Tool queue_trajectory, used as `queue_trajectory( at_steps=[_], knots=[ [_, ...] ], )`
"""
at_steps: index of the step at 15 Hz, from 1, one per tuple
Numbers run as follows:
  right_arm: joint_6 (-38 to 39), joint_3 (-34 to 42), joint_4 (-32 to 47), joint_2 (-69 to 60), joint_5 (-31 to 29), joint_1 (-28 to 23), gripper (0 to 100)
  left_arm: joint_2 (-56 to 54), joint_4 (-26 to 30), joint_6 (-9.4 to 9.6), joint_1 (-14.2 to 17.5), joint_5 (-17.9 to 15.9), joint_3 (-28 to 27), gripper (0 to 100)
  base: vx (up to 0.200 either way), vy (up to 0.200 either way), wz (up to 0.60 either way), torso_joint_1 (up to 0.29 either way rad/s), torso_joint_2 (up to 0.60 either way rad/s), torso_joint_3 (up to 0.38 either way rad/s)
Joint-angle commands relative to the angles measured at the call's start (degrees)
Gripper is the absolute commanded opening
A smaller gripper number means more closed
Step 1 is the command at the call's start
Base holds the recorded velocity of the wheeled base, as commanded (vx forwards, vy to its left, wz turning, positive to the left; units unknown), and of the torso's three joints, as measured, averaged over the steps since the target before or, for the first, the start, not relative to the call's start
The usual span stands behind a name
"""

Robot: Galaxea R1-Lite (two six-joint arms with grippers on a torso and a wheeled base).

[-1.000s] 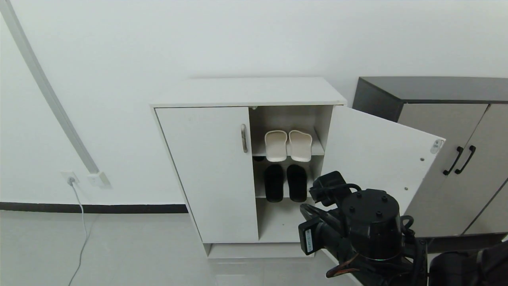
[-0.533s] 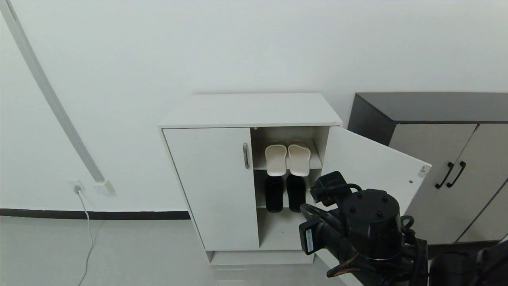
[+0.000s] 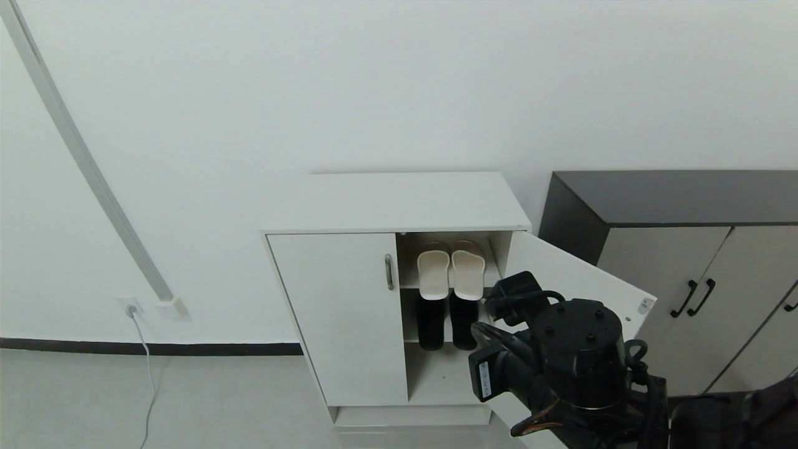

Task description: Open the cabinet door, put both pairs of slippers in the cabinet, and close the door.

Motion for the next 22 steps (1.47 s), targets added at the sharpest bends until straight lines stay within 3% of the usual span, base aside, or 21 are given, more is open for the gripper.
queue_trajectory(
  at_steps=[1, 16, 22],
  knots=[
    [0.01, -0.01, -0.04, 0.23, -0.01, 0.03, 0, 0.04, 0.02, 0.02, 0.0, 0.01, 0.01, 0, 0.0, 0.0, 0.0, 0.251, -0.58, -0.325],
    [0.01, 0.7, -1.1, 0.49, -0.01, -0.85, 0, 0.04, 0.02, 0.02, 0.0, 0.01, 0.01, 0, 0.0, 0.0, 0.0, 0.19, -0.42, -0.229],
    [-0.25, 1.66, -1.45, 0.32, 0.61, -0.76, 0, 0.04, 0.02, 0.02, 0.0, 0.01, 0.01, 0, 0.0, 0.0, -0.1, 0.036, -0.08, -0.037]
  ],
)
